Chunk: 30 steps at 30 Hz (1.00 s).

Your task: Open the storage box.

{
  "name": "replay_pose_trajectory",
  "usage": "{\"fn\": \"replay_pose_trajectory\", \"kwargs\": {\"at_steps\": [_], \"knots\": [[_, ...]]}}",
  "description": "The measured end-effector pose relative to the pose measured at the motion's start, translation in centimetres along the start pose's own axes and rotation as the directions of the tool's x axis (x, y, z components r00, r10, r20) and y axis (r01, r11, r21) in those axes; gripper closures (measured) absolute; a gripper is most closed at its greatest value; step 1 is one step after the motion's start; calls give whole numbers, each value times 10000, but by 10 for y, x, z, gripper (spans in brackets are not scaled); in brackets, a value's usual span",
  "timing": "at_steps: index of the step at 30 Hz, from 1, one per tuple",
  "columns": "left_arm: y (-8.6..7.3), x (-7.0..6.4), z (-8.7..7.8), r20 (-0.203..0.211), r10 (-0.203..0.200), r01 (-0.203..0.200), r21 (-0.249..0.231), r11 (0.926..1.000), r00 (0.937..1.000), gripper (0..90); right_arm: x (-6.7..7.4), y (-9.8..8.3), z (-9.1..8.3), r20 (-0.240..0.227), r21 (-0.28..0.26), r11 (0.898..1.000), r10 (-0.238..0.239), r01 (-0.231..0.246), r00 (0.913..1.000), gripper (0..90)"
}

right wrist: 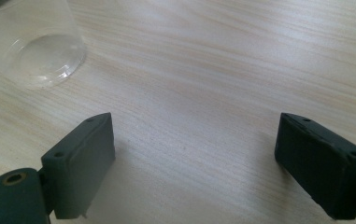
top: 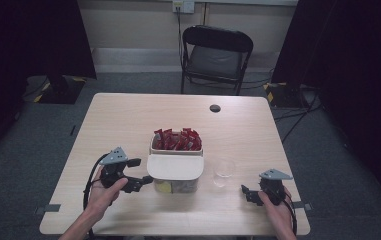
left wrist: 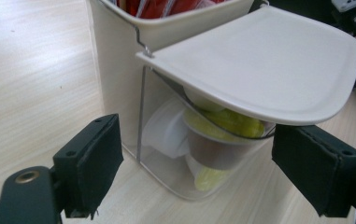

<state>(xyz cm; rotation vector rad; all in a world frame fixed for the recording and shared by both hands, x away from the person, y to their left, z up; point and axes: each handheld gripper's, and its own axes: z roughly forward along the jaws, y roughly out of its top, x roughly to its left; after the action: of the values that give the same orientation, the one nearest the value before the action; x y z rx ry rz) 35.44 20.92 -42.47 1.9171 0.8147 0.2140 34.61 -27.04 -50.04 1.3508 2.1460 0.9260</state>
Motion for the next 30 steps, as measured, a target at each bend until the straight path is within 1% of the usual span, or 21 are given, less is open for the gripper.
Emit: {"fn": "replay_pose_trajectory", "kwargs": {"at_steps": [2, 3, 7, 8, 11, 12, 14, 15, 16, 19, 23, 25, 30], "knots": [[2, 0, 0, -30, 53, -53, 68, 10000, 10000, 159, 0, 0, 0, 0, 2, 10000, 1, -1, 10000, 116], [2, -1, 0, 5, 26, -26, -22, 10000, 10000, 160, 0, 0, 0, 0, 1, 10000, 5, -5, 10000, 116], [5, -1, 0, -17, 119, -118, 5, 9999, 9999, 159, 0, 0, 0, 1, 1, 10000, 0, 0, 10000, 116], [5, -1, 1, 52, 21, -20, -42, 10000, 10000, 159, 0, 0, 0, 0, 1, 10000, 1, -1, 10000, 116], [10, 0, 1, 85, 40, -40, -67, 10000, 10000, 159, 0, 0, 0, 2, -1, 10000, -2, 2, 10000, 116], [13, 0, 1, 165, 1, 1, -113, 9999, 9999, 158, 0, 0, 0, 2, 1, 10000, -2, 2, 10000, 116], [14, 1, 1, 191, -63, 66, -167, 9998, 9998, 156, 0, 0, 0, 3, -1, 10000, -2, 2, 10000, 116], [15, 1, 2, 62, -43, 44, -162, 9999, 10000, 156, 0, 0, 0, 1, 1, 10000, 0, 0, 10000, 116], [16, 1, 2, 35, -102, 103, -172, 9998, 9999, 156, 0, 0, 0, 2, 2, 10000, 2, -2, 10000, 116], [18, 0, 3, 8, -4, 4, -80, 10000, 10000, 160, 0, 0, 0, 1, 0, 10000, 1, -1, 10000, 116], [21, 0, 3, -28, 29, -29, -169, 9999, 10000, 159, 0, 0, 0, 1, 0, 10000, 1, -1, 10000, 116], [24, 1, 4, 47, 54, -54, -85, 9999, 10000, 160, 0, 0, 0, 0, 0, 10000, 3, -3, 10000, 116], [28, 3, 5, 124, 22, -21, -134, 9999, 9999, 160, 0, 0, 0, 1, 1, 10000, 2, -2, 10000, 116]]}}
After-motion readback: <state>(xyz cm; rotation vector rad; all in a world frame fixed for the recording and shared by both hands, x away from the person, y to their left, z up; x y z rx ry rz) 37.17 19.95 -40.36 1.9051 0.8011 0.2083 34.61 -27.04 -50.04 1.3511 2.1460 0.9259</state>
